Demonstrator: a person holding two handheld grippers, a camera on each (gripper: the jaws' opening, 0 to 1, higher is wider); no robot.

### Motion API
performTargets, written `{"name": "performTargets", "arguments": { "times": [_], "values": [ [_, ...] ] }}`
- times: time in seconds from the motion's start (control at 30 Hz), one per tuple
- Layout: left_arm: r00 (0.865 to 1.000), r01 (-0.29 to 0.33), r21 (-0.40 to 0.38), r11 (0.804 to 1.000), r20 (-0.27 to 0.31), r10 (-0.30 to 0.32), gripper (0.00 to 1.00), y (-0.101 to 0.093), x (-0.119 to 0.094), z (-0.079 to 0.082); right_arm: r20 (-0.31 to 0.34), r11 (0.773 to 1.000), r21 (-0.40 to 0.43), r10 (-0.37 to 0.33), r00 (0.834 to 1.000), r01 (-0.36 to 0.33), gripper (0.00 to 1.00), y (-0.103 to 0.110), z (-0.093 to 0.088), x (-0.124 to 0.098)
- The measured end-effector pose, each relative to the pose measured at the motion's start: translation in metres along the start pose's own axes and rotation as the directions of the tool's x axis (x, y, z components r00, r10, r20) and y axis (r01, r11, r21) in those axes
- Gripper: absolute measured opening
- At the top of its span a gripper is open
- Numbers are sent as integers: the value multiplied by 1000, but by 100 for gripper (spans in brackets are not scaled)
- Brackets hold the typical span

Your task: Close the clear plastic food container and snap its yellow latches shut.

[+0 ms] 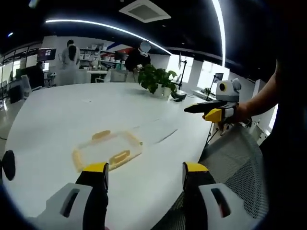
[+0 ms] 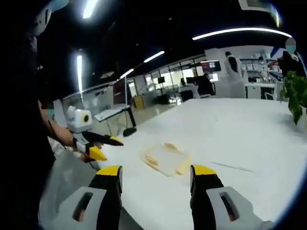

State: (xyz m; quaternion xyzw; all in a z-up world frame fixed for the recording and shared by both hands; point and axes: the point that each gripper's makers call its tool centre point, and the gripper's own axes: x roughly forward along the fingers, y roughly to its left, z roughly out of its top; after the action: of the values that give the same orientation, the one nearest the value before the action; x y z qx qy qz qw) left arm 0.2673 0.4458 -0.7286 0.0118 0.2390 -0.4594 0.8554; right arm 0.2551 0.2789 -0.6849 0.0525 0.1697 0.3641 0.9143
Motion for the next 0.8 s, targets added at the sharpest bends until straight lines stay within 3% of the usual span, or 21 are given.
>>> {"name": "performTargets", "arguments": {
  "times": [0.23,0.8],
  "values": [
    [1000,-14,-5,1000,-1,14,61,13,0,3,-4,999,-26,32,999,-32,57,4,8,23],
    [999,-39,-24,999,-3,39,64,32,0,3,-30,995,-66,67,997,-69,55,2,13,51]
  ]
}}
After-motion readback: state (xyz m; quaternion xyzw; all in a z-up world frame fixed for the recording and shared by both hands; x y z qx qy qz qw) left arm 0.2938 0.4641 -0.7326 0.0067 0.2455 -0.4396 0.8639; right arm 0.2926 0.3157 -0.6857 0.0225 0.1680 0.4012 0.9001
